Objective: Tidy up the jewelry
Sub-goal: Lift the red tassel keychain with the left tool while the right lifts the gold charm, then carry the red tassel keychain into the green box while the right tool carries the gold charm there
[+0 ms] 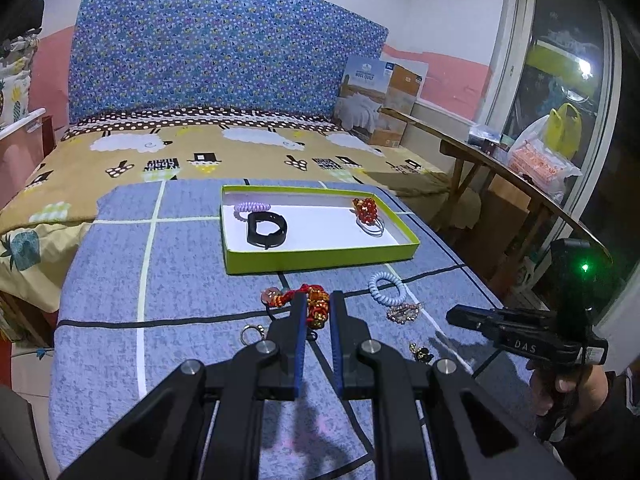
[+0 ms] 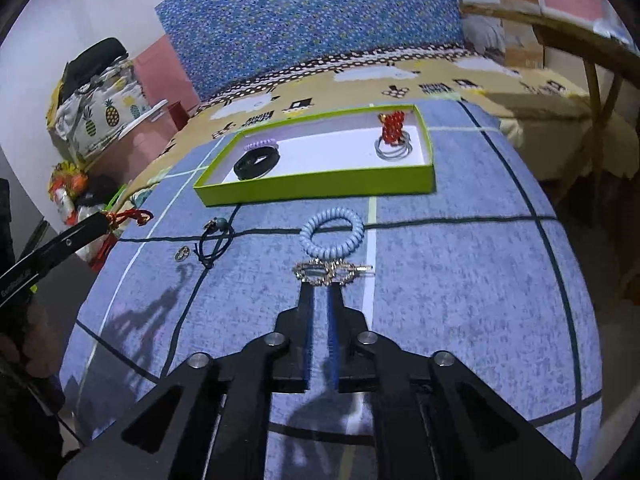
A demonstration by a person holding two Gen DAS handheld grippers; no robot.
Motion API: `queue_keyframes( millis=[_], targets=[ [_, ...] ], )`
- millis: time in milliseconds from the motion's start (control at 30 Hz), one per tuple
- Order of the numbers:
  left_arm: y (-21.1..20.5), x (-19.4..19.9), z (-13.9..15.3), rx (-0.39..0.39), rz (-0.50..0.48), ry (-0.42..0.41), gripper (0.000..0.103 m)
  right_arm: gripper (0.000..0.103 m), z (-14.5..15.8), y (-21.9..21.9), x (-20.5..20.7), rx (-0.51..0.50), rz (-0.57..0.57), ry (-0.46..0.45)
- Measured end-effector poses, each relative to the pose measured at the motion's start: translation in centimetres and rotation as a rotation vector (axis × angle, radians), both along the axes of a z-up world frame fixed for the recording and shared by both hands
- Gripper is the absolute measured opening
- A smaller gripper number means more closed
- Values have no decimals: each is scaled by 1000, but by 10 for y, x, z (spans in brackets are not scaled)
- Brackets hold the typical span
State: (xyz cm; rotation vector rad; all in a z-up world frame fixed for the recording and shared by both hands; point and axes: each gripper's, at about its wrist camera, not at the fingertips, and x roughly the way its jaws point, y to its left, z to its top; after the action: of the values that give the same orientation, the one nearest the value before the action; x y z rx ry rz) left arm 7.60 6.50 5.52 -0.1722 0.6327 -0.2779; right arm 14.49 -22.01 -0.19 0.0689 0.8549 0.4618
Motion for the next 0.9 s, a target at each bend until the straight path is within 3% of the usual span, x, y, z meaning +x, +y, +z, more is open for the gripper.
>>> queue_keyframes(
  millis=[400,667,900],
  targets=[
    [-5,2,-3,12,-13,14,12,18,-31,34,-13,-89,120,65],
    [-6,6,-7,21,-19,25,12,18,-33,42,-15,-162,131,31],
    [-8,9,-8,27,-23,27,12,17,-27,35,-14,-136,114,8]
  ],
)
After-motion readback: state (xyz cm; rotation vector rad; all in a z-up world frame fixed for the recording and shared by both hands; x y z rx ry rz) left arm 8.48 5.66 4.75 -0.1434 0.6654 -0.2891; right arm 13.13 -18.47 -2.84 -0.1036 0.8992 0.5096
